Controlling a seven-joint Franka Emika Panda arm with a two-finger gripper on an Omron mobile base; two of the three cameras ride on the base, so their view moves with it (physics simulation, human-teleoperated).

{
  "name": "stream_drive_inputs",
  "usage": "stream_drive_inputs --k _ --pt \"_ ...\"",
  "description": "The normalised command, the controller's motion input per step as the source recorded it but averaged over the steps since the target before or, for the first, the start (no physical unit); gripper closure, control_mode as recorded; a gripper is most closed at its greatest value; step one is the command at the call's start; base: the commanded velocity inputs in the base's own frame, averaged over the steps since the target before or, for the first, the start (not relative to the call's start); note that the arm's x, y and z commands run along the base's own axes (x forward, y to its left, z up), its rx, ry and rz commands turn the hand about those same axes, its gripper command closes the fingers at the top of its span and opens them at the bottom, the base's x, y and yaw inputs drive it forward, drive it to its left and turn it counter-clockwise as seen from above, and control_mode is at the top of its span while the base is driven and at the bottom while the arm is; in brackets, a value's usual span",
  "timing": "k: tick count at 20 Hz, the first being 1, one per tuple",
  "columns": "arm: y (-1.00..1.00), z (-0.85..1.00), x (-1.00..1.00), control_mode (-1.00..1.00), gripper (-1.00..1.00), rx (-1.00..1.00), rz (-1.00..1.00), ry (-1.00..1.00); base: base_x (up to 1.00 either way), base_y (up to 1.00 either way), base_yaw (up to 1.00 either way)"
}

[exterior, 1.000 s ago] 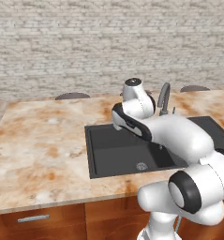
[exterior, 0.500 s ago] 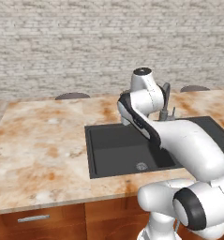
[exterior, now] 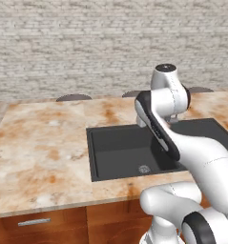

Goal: Pick up the dish brush and bar soap from the sink, and place them back in the cabinet, and close the cabinet doors.

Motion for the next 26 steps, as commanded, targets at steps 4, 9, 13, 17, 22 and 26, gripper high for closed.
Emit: stream_drive_inputs --k 4,9,13,17,22,26 --pt "-0.49 0.43 -0.39 -1.0 1.0 0.09 -0.05 0.0 0.0 0.0 0.0" --pt "-0.38 0.37 -0.32 -1.0 1.0 0.08 -0.08 0.0 0.0 0.0 0.0" --pt "-0.21 0.19 -0.24 -1.0 1.0 0.01 -0.12 0.0 0.0 0.0 0.0" --pt "-0.09 0.23 -0.11 -1.0 1.0 0.0 -0.15 0.0 0.0 0.0 0.0" --pt "-0.08 0.19 -0.03 -1.0 1.0 0.0 -0.18 0.0 0.0 0.0 0.0" --pt "-0.19 0.07 -0.11 -1.0 1.0 0.0 -0.14 0.0 0.0 0.0 0.0"
